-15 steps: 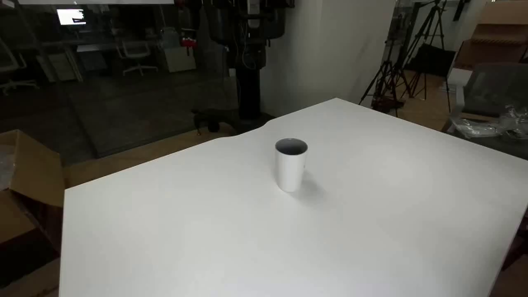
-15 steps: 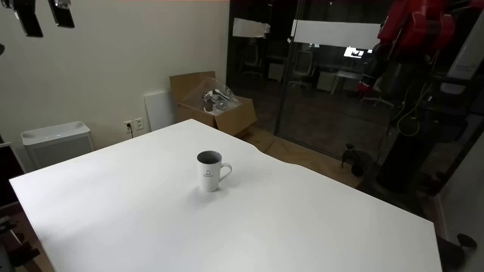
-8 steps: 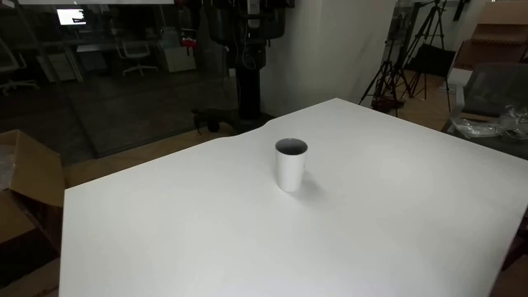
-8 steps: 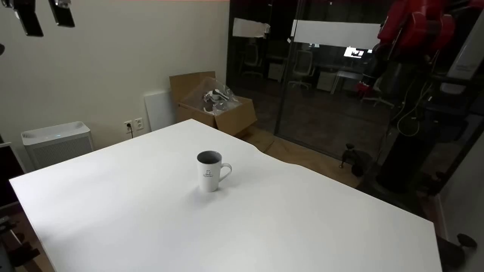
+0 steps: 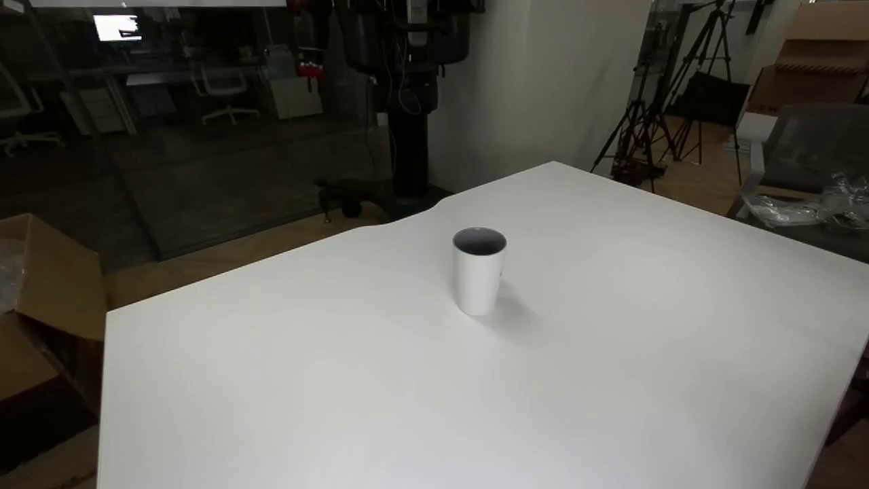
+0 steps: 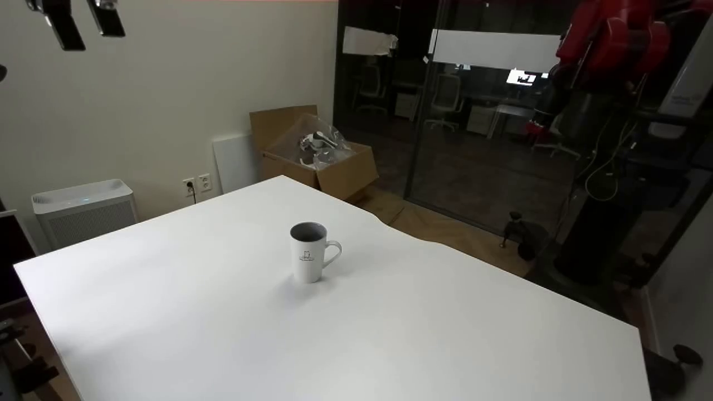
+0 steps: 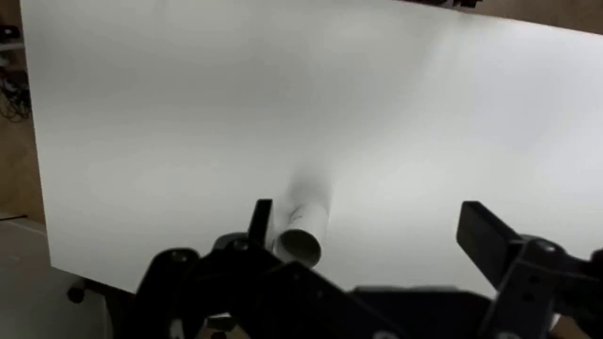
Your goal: Move the cup slightly to the right on the table
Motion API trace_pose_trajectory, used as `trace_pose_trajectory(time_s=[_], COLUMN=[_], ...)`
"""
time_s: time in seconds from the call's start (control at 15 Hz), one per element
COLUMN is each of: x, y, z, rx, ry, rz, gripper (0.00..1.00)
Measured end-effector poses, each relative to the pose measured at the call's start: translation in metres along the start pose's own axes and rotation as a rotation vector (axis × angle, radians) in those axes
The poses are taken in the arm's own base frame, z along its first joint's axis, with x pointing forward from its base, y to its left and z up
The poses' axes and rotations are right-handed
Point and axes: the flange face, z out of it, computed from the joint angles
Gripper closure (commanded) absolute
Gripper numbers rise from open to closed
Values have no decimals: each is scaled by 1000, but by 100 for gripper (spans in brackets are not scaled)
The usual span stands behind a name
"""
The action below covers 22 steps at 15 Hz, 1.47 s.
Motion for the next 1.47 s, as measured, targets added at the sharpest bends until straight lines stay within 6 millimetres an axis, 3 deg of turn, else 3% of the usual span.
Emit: trace_pose_trajectory(time_s=[0.13, 0.33, 0.6, 0.8, 1.2, 1.47], x=[9, 26, 53, 68, 88, 95], y=[7, 39, 97, 122, 127, 125], z=[-1, 13, 62, 100, 175, 204], rx=[22, 65, 126, 149, 260, 259], ry=[72, 154, 246, 259, 125, 69], rz=[70, 191, 343, 396, 389, 383], gripper=[0, 0, 0, 0, 0, 0])
